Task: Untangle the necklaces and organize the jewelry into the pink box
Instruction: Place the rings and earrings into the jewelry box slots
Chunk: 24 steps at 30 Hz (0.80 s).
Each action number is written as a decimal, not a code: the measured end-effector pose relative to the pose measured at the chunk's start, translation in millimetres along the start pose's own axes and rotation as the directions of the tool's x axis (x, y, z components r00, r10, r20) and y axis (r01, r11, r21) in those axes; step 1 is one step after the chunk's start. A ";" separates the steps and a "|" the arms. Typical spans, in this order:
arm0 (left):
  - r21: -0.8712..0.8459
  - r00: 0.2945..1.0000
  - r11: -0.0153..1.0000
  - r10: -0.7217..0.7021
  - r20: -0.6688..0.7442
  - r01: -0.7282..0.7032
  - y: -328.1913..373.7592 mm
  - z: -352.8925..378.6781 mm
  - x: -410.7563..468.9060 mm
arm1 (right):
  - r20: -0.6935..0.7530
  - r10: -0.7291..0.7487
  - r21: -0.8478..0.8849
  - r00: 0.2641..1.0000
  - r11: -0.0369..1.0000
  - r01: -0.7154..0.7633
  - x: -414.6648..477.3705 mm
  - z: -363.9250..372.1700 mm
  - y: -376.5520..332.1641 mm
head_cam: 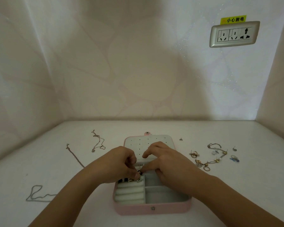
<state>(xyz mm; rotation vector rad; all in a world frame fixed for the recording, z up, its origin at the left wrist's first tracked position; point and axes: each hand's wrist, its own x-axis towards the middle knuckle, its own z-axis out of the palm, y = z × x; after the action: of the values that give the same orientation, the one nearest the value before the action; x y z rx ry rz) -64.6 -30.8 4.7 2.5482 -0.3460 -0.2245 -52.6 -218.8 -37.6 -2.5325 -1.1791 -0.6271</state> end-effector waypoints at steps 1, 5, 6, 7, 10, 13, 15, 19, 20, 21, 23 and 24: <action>0.018 1.000 1.000 0.002 0.005 -0.003 0.2 -0.1 0.3 | -0.007 -0.008 -0.002 1.000 1.000 0.008 -0.1 -0.6 -0.6; 0.046 0.998 0.999 0.025 0.062 -0.028 0.5 -2.4 0.7 | -0.015 -0.011 0.006 1.000 1.000 0.011 -0.1 -0.7 -0.2; 0.050 0.997 0.998 0.028 0.072 -0.032 0.8 -2.7 1.2 | -0.017 -0.011 0.008 1.000 1.000 0.011 -0.1 -0.5 -0.2; 0.058 0.997 0.998 0.029 0.077 -0.033 0.7 -2.9 2.0 | -0.015 -0.008 0.014 1.000 1.000 0.008 0.2 -0.3 -0.1; 0.082 0.995 0.996 0.022 0.099 -0.030 2.3 -4.5 5.3 | -0.017 -0.013 0.012 1.000 1.000 0.013 0.3 0.5 1.0; 0.068 0.992 0.998 0.007 0.129 -0.016 3.5 -5.6 9.4 | -0.015 -0.007 0.016 1.000 1.000 0.007 0.3 -0.3 0.8; 0.099 0.992 0.995 0.015 0.128 -0.028 4.2 -5.7 10.0 | 0.012 0.015 0.035 1.000 0.999 -0.015 0.6 -0.9 0.5; 0.143 0.990 0.986 0.065 0.128 -0.083 4.6 -7.4 6.3 | 0.041 0.031 0.051 0.999 0.998 -0.033 1.3 -4.4 -0.4; 0.142 0.989 0.986 0.072 0.129 -0.091 4.3 -8.0 5.3 | 0.052 0.039 0.054 0.998 0.998 -0.042 1.1 -4.8 -0.8; 0.144 0.988 0.985 0.079 0.130 -0.097 4.5 -8.5 4.6 | 0.068 0.048 0.057 0.997 0.997 -0.052 1.1 -5.4 -1.2; 0.153 0.987 0.982 0.094 0.131 -0.114 4.3 -8.5 3.9 | 0.087 0.053 0.070 0.995 0.996 -0.059 0.7 -6.7 -2.2; 0.155 0.986 0.980 0.102 0.131 -0.122 4.2 -8.2 3.8 | 0.087 0.052 0.067 0.995 0.996 -0.058 0.6 -7.2 -2.3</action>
<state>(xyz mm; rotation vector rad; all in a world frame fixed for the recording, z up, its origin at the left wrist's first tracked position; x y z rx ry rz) -59.9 -31.3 13.5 2.6711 -0.5763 -0.3230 -56.0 -220.0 -30.9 -2.5463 -1.1346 -0.4615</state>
